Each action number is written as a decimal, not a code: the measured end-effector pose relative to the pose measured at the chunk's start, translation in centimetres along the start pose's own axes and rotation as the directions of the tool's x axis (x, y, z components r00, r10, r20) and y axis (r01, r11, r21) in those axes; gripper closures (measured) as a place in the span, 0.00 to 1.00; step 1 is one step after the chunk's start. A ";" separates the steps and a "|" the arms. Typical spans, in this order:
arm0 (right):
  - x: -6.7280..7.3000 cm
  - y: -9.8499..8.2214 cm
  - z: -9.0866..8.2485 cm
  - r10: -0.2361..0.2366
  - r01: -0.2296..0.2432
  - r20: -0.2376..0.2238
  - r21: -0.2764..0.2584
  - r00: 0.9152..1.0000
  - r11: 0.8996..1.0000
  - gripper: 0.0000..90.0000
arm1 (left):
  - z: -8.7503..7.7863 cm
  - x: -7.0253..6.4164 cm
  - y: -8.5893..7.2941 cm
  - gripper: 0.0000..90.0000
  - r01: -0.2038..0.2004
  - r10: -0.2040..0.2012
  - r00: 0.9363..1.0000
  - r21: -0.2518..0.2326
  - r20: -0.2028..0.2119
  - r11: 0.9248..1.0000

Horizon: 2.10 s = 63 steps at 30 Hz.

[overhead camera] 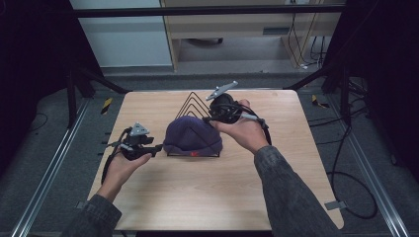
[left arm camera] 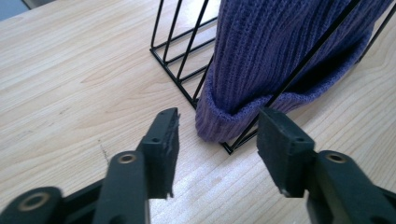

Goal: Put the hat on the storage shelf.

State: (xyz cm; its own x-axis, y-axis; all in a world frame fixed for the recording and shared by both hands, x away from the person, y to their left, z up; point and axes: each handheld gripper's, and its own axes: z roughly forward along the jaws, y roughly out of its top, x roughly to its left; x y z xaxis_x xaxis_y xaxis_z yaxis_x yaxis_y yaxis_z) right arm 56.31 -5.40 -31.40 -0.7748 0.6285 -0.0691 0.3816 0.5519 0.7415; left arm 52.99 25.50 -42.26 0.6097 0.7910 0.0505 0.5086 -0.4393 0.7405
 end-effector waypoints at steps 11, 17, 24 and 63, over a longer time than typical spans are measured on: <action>-0.7 -0.6 -0.9 0.034 -0.034 0.026 -0.015 0.999 0.999 0.58 | -0.1 -0.4 -1.2 0.29 0.066 -0.067 0.997 -0.034 -0.045 0.997; -1.2 -0.8 -1.8 0.051 -0.050 0.042 -0.039 0.998 0.998 0.50 | 0.5 0.1 -2.5 0.19 0.108 -0.109 0.991 -0.014 -0.074 0.994; -1.6 -1.3 -2.5 0.086 -0.082 0.057 -0.070 0.995 0.994 0.39 | 1.7 0.9 -4.4 0.14 0.112 -0.105 0.990 0.066 -0.095 0.992; -5.1 -17.5 -3.8 0.293 -0.291 0.137 -0.035 0.946 0.956 0.15 | 3.7 0.9 -7.2 0.00 0.109 -0.101 0.993 0.144 -0.062 0.984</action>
State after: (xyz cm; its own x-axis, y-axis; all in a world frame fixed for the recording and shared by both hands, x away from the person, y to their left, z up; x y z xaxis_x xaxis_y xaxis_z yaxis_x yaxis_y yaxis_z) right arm 51.68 -20.38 -41.45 -0.5523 0.8315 0.0600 0.5727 0.3261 0.7522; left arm 52.17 27.77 -50.02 0.5162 0.8563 0.0168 0.6542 -0.4070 0.6374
